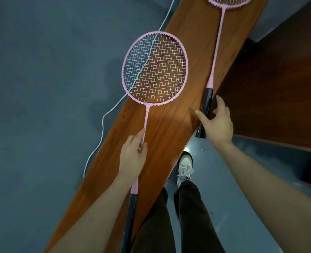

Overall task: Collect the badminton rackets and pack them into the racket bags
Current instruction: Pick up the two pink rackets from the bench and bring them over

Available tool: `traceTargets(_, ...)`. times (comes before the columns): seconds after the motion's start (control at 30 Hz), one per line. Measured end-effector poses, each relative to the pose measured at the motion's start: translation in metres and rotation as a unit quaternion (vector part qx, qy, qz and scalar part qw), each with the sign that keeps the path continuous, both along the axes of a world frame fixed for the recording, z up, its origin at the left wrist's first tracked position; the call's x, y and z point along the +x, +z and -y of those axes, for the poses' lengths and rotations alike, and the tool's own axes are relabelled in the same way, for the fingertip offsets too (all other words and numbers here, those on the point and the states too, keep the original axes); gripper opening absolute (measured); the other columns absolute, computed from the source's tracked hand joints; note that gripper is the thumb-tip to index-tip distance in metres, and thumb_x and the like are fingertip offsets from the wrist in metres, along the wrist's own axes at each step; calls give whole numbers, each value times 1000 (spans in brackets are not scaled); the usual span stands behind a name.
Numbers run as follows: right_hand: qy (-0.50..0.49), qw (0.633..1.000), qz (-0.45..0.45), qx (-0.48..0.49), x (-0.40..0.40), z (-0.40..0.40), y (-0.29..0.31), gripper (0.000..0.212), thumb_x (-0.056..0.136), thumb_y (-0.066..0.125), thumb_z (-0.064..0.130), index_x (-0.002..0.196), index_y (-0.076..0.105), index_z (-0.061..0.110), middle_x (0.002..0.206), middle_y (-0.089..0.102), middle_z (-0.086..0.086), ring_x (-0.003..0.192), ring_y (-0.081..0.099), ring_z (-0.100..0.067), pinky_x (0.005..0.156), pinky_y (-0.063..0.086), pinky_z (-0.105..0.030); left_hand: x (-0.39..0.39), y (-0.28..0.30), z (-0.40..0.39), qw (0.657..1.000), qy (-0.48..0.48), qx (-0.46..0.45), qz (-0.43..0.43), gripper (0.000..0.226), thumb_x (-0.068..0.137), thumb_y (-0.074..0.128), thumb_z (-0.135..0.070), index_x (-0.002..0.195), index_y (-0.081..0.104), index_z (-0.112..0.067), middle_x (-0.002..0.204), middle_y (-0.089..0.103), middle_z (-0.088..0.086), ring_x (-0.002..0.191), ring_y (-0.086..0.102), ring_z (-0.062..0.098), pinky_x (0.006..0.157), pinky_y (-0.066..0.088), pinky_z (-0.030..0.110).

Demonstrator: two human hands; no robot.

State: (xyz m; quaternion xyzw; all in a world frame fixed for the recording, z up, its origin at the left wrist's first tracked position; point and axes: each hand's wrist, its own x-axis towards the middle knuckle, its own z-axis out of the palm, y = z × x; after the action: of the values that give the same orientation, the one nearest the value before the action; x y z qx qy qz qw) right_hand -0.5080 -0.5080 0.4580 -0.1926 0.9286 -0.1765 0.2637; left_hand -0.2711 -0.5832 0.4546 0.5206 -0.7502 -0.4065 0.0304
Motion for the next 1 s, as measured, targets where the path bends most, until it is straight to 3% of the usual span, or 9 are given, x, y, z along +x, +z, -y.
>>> traceTargets(0.07,18,1000,7,24,0,8,-7,82,82,61,53,146,19,24,134,47,-10,117,52,-30,97,43,-53,-5,5,5,1000,15,-9,-24,43,90,56,-12,132,49,-16,98,59,-1,85,56,12,74,51,19)
traceTargets(0.17,15,999,0,40,5,15,-15,73,89,59,34,147,15,23,134,51,-11,117,54,-33,98,40,-49,-14,15,10,999,27,-18,-35,42,90,55,-13,132,49,-16,96,57,-2,81,55,9,70,51,17)
traceTargets(0.33,-15,997,-46,-58,9,10,8,61,94,50,23,147,21,18,121,55,-14,103,58,-29,92,46,-48,-28,44,13,997,45,-33,-60,38,90,55,-12,128,53,-15,96,55,-4,79,53,3,68,45,5)
traceTargets(0.43,-13,993,-54,-103,22,-2,41,60,94,50,24,147,23,19,111,58,-12,96,58,-26,89,47,-49,-30,69,11,994,56,-50,-84,36,90,56,-12,126,56,-14,96,55,-5,78,54,5,68,46,7)
traceTargets(0.57,-25,986,-62,-154,45,-21,99,62,92,55,23,147,26,20,123,56,-11,108,56,-25,98,44,-47,-33,113,11,988,52,-79,-118,35,89,58,-13,125,57,-13,95,56,-2,79,53,7,71,43,4)
traceTargets(0.63,-30,981,-60,-183,55,-29,131,61,91,57,22,146,29,19,125,57,-12,109,56,-25,98,43,-39,-35,140,9,985,46,-91,-137,35,90,57,-14,124,57,-12,95,56,-1,79,53,5,72,43,4)
traceTargets(0.77,-46,972,-59,-222,66,-48,195,59,91,58,19,144,33,17,125,58,-10,108,57,-20,82,36,-18,-41,198,-4,976,22,-117,-183,34,91,56,-14,125,57,-13,95,56,-2,81,52,2,72,45,10)
traceTargets(0.9,-62,953,-62,-289,68,-83,247,59,90,60,16,143,35,21,118,58,5,99,47,1,88,36,-16,-50,251,-34,960,0,-164,-228,33,89,57,-12,122,59,-11,93,57,-2,83,52,-1,70,45,8)
traceTargets(1.0,-63,937,-92,-330,63,-126,276,59,88,62,16,142,38,23,106,52,17,94,47,5,89,39,-17,-60,286,-70,947,-10,-196,-255,32,89,58,-10,121,60,-11,89,55,-4,75,52,1,68,44,7)
